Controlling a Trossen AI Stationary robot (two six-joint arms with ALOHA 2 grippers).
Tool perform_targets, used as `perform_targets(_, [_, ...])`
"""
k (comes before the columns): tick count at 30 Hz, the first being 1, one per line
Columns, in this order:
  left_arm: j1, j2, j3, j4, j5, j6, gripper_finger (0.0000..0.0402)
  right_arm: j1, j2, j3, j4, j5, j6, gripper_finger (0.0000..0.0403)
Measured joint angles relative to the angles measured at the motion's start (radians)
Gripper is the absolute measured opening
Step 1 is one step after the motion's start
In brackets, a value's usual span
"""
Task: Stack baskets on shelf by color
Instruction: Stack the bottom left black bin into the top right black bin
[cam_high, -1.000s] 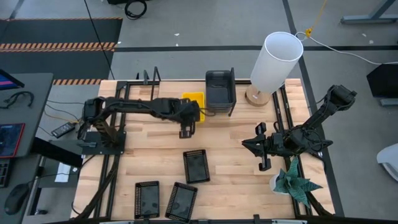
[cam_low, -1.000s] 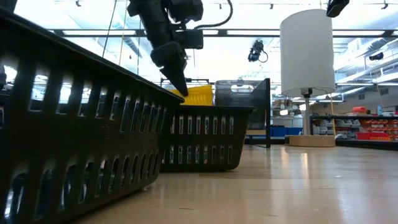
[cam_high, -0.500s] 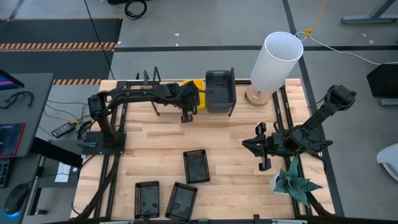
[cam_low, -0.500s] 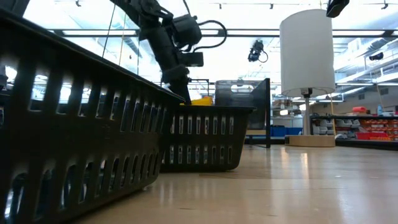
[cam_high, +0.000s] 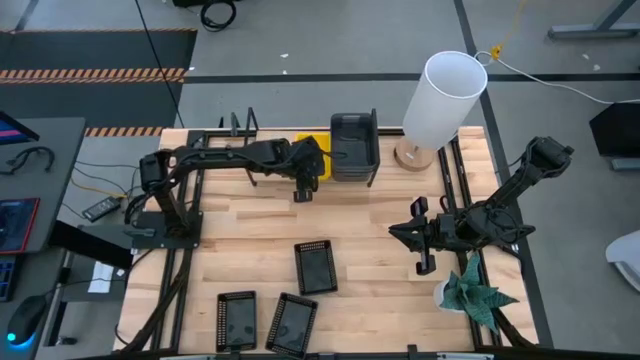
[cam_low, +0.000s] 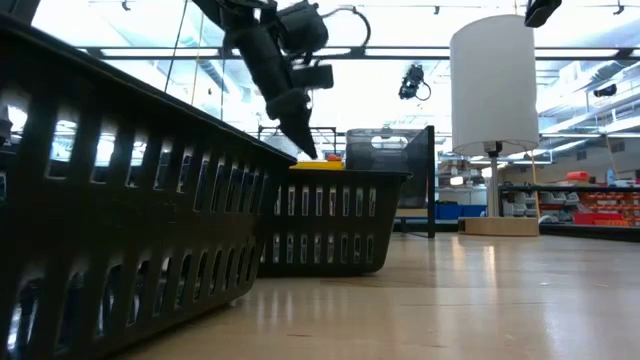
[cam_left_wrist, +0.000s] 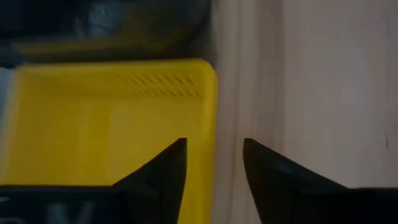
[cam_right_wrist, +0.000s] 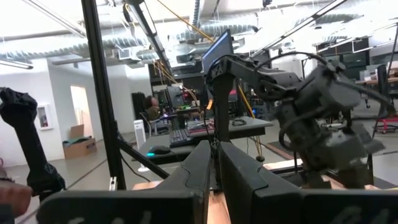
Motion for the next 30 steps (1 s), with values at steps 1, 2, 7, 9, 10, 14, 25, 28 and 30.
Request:
perform_targets(1, [-0.006, -0.009, 0.006, 0.002, -0.011, 0.000, 0.0171, 0.000, 0.000, 0.000, 0.000, 0.000, 0.000, 0.0040])
perform_targets(2, [-0.013, -0.019, 0.012, -0.006, -0.018, 0.000, 0.0177, 0.000, 0.000, 0.000, 0.000, 0.000, 0.000, 0.0040])
perform_targets(7, [-0.076, -0.083, 0.050, -0.099, 0.008, -0.028, 0.0195, 0.000, 0.000, 0.000, -0.002, 0.002, -0.001, 0.0040])
perform_targets(9, [-0.117, -0.112, 0.052, -0.154, 0.086, -0.065, 0.0196, 0.000, 0.000, 0.000, -0.002, 0.002, -0.002, 0.0040])
perform_targets(10, [-0.140, -0.124, 0.053, -0.181, 0.139, -0.096, 0.0195, 0.000, 0.000, 0.000, -0.004, 0.002, -0.003, 0.0040])
perform_targets(14, [-0.262, -0.129, 0.054, -0.275, 0.346, -0.253, 0.0184, 0.000, 0.000, 0.000, -0.005, 0.002, -0.008, 0.0040])
perform_targets(25, [-0.663, -0.059, 0.053, -0.412, 0.347, -0.461, 0.0165, -0.001, 0.000, 0.000, -0.008, 0.002, 0.017, 0.0040])
perform_targets(28, [-0.743, -0.062, 0.050, -0.457, 0.278, -0.510, 0.0161, -0.001, 0.000, 0.000, -0.007, 0.002, 0.019, 0.0040])
perform_targets(30, [-0.789, -0.062, 0.032, -0.470, 0.200, -0.545, 0.0157, -0.001, 0.000, 0.000, -0.005, 0.002, 0.019, 0.0040])
